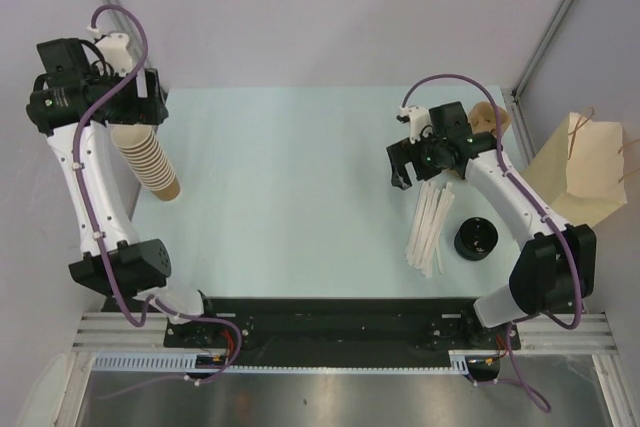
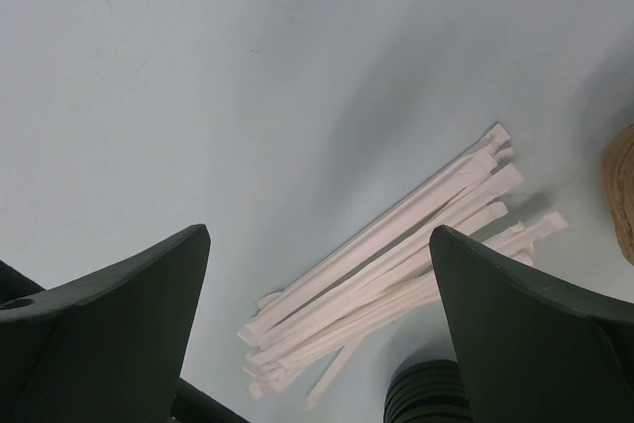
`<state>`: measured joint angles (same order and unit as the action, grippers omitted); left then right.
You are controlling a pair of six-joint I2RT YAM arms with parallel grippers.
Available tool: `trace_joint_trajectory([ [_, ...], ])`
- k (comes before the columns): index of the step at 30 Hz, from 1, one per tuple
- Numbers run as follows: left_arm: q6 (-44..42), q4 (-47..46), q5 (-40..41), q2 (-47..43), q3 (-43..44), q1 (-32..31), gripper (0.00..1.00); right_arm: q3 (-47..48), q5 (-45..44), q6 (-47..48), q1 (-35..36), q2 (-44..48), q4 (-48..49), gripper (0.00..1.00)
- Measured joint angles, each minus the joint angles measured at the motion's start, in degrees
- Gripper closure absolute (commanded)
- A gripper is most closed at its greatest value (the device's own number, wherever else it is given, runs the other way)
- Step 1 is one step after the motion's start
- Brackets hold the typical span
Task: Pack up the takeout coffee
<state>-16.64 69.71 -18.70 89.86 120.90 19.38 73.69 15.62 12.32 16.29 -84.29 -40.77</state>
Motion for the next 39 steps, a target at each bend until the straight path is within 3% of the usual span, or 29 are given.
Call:
trace_joint_trajectory([
  [12, -3.1, 1.6, 4.1, 7.7, -0.2, 1.1, 0.41, 0.0, -4.3, 1.4, 2.7, -2.6, -0.6, 0.00],
  [29, -5.6, -0.5, 9.3, 9.3, -4.7, 1.1, 0.55, 0.1, -6.4, 1.9, 3.6, -5.2, -1.0, 0.00],
  [35, -6.2, -1.5, 9.6, 9.3, -6.8, 1.2, 0.65, 0.3, -6.4, 2.0, 3.8, -5.9, -1.2, 0.00],
  [39, -6.4, -1.6, 9.6, 9.2, -7.6, 1.2, 0.78, 0.4, -6.6, 2.2, 3.9, -5.9, -1.4, 0.00],
])
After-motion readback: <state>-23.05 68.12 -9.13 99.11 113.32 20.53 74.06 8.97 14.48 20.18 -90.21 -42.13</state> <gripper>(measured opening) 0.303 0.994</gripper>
